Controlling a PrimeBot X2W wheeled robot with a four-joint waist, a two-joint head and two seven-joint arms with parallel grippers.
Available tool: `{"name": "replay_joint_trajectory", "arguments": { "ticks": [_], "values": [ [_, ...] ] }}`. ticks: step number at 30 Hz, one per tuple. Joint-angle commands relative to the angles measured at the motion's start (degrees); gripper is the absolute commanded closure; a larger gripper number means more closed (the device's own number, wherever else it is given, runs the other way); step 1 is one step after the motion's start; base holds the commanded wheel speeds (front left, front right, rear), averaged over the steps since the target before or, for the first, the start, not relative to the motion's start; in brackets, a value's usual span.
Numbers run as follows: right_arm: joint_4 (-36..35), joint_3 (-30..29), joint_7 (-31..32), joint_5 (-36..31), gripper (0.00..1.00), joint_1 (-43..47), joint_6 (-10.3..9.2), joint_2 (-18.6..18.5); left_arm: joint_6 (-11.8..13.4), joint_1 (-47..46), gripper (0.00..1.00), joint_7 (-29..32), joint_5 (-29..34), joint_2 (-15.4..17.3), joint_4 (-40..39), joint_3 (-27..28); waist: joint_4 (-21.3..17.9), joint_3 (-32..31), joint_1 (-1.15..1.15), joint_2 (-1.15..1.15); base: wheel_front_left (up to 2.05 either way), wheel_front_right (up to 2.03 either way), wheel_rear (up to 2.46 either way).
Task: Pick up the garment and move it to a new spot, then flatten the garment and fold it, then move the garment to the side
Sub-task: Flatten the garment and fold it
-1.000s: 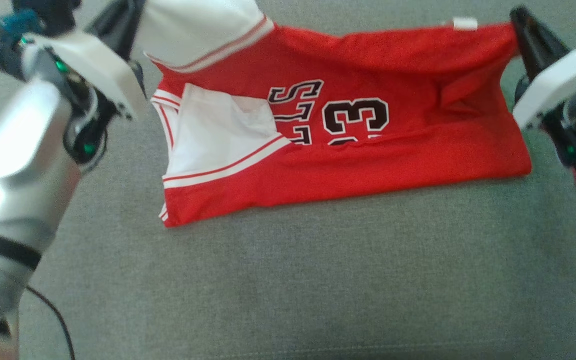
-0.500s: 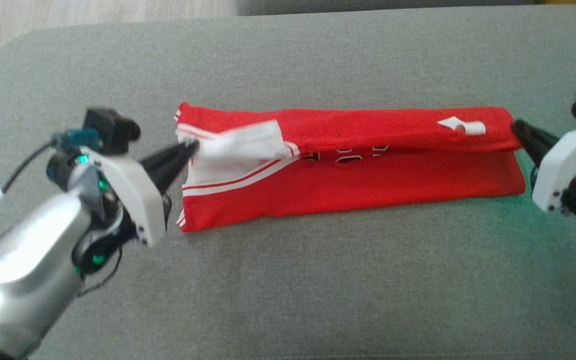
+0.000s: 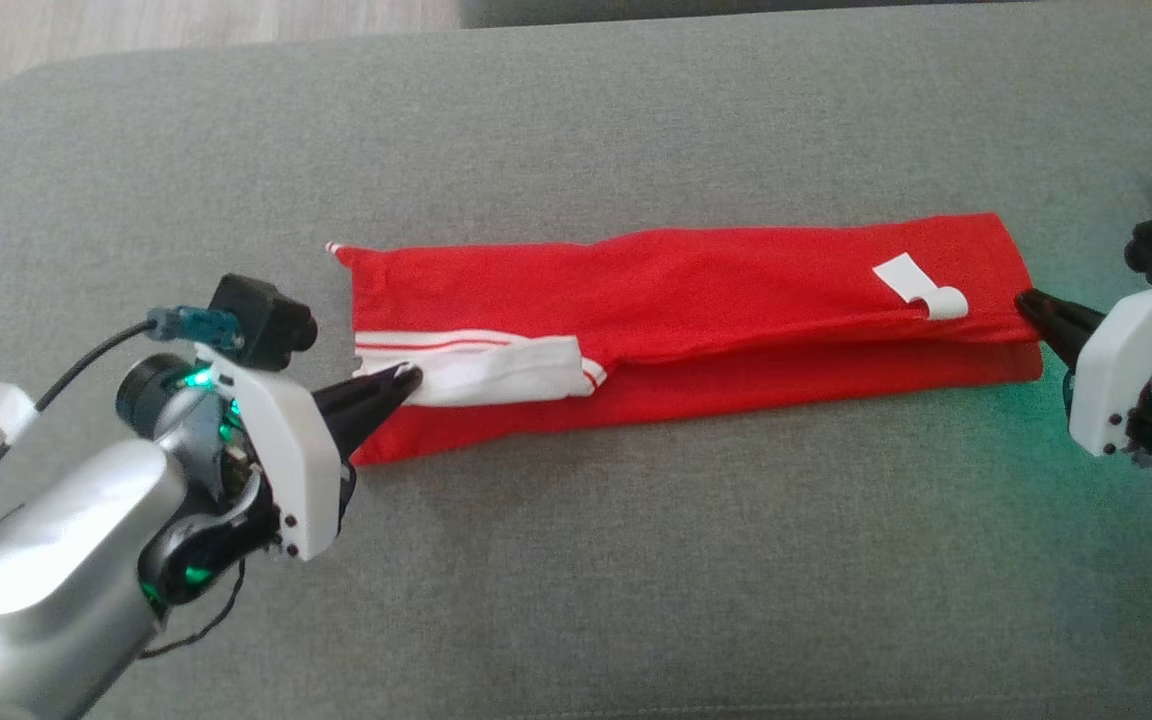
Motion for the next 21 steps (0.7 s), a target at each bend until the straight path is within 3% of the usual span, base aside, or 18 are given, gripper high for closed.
{"name": "replay_joint_trajectory", "arguments": {
  "ticks": [1,11,12,13,17,21],
  "values": [
    [-1.2,0.2,0.2,0.1,1.0,0.7,0.37,-2.2,0.3,-1.5,1.0,0.6,-0.7,2.6,-1.4,2.5,-0.2,0.3,0.01,0.0,0.0,0.0,0.0],
    [1.2,0.3,1.2,-0.4,1.0,0.4,0.37,-1.9,0.3,-1.8,1.0,1.9,-1.1,2.9,-1.1,2.0,-0.8,1.4,0.01,0.0,0.0,0.0,0.0],
    [1.4,0.3,1.4,-0.4,0.54,0.4,0.37,-1.6,0.2,-2.1,0.94,1.7,-0.3,3.0,-1.2,1.6,-0.8,1.4,0.01,0.0,0.0,0.0,0.0],
    [1.6,-0.2,1.5,0.3,0.0,0.4,0.37,-1.1,0.0,-2.3,0.0,1.6,0.8,3.2,-1.2,1.0,-0.9,1.3,0.01,0.0,0.0,0.0,0.0],
    [1.9,-1.9,1.7,1.4,0.0,0.1,0.37,-0.7,1.0,-2.1,0.0,-1.0,1.2,2.5,-0.4,1.8,-1.3,0.7,0.01,0.0,0.0,0.0,0.0],
    [0.6,-4.6,0.2,2.6,0.0,-0.7,0.37,-0.5,3.8,-2.5,0.0,-6.5,1.6,1.3,0.9,4.9,-1.8,-0.3,0.01,0.0,0.0,0.0,0.0]
  ]
}}
